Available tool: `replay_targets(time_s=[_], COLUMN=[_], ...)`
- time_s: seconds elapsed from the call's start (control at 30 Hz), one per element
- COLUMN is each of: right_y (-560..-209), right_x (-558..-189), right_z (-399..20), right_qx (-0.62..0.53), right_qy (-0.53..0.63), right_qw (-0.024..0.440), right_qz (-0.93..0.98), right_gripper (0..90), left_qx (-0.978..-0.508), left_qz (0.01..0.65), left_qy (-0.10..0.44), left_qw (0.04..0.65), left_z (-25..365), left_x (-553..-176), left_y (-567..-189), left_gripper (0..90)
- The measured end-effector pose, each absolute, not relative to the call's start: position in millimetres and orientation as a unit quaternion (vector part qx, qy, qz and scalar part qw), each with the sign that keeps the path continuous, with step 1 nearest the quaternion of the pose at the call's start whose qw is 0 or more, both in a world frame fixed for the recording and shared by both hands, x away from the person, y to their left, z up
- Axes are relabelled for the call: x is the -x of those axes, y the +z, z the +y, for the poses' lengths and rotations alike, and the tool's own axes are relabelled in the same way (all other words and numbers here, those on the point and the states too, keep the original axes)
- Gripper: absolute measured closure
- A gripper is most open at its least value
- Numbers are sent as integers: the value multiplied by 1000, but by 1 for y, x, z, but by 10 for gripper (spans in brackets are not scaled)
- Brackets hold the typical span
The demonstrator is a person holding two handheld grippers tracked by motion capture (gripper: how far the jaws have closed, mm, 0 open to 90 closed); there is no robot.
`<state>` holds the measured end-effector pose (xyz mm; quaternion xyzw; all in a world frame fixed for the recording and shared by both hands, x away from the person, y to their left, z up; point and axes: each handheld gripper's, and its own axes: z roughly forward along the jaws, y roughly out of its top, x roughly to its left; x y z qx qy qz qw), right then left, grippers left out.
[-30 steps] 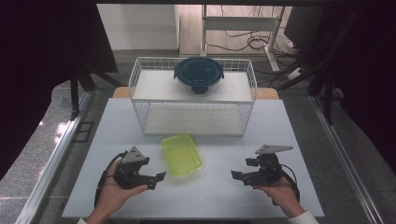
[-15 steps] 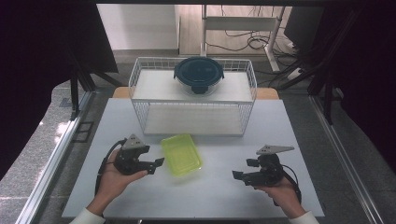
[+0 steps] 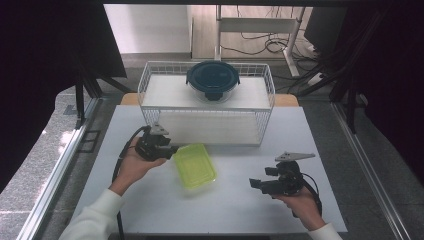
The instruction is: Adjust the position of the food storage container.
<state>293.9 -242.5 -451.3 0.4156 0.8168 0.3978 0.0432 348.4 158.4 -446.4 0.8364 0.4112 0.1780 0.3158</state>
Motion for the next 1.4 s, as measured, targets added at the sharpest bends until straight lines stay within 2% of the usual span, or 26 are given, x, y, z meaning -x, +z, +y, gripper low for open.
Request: replay_targets(time_s=[0.13,0.33,0.77,1.1,1.4], right_y=[-453,-455,-458,-457,-456], right_x=[-295,-296,-297,-296,-296], right_z=[-241,-247,-248,-249,-248], right_qx=[-413,-422,-432,-434,-433], right_qy=[395,392,387,387,387], right_qw=[41,40,43,44,43], right_qz=[820,816,814,812,813], right_gripper=[185,185,185,185,185], left_qx=[-849,-868,-887,-899,-903], left_qz=[407,384,364,351,352], left_qy=[177,184,174,149,101], left_qw=[287,257,225,215,224], left_z=[155,147,135,132,125], left_x=[-366,-380,-392,-388,-375], left_y=[-455,-468,-479,-476,-484], left_gripper=[805,894,900,900,900])
